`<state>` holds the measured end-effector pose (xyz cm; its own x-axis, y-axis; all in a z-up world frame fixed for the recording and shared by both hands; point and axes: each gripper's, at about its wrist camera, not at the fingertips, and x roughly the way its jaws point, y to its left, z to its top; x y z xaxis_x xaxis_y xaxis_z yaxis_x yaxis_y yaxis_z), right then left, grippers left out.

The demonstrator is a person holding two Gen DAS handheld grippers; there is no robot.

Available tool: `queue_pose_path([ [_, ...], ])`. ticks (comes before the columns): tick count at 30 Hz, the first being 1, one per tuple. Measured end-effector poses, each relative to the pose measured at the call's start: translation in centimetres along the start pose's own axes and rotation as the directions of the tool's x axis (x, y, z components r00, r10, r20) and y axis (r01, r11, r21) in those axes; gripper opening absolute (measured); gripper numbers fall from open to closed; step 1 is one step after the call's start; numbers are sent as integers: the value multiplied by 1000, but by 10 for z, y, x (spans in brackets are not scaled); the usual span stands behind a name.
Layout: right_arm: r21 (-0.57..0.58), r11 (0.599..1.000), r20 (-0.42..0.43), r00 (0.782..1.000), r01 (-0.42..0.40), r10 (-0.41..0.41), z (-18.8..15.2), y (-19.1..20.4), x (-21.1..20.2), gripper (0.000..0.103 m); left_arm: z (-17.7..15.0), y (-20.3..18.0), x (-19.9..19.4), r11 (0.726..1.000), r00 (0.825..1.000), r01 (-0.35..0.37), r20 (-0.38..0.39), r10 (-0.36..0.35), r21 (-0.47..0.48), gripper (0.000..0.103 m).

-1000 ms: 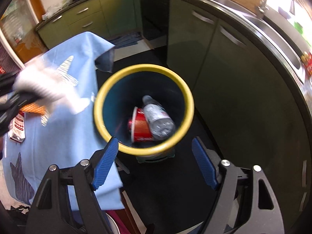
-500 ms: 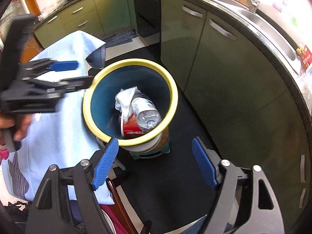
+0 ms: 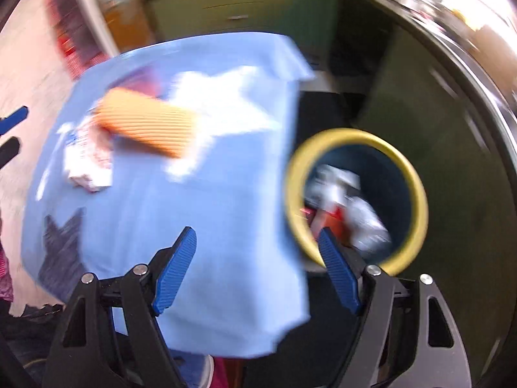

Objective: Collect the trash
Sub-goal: 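Grasp the white tissue with the left tool and drop it into the bin, then grasp the white milk carton with the right tool and lift it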

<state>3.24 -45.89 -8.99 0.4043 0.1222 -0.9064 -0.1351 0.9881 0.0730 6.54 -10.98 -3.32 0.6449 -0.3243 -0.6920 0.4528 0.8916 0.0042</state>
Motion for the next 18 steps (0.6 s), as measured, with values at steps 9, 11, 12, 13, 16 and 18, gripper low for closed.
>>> queue_pose_path([
  [9,-172,967,-100,980,-188,172,70,130,37,63,-72,105,-26,974,993,-117,-28,114,-195,99],
  [11,-202,962,-126,979,-181,157,83,152,50,58,-80,109,-30,973,993,-121,-27,118,-196,99],
  [12,-217,961,-139,980,-173,145,88,161,56,58,-82,111,-32,973,992,-127,-24,124,-192,99],
  [13,-225,960,-153,979,-166,134,92,168,63,58,-84,113,-35,973,991,-131,-22,129,-189,99],
  [16,-247,958,-195,976,-145,98,103,184,85,58,-89,116,-41,973,990,-139,-9,140,-183,99],
  [18,-253,959,-214,974,-130,76,106,184,95,58,-87,110,-43,972,989,-148,-6,149,-180,99],
])
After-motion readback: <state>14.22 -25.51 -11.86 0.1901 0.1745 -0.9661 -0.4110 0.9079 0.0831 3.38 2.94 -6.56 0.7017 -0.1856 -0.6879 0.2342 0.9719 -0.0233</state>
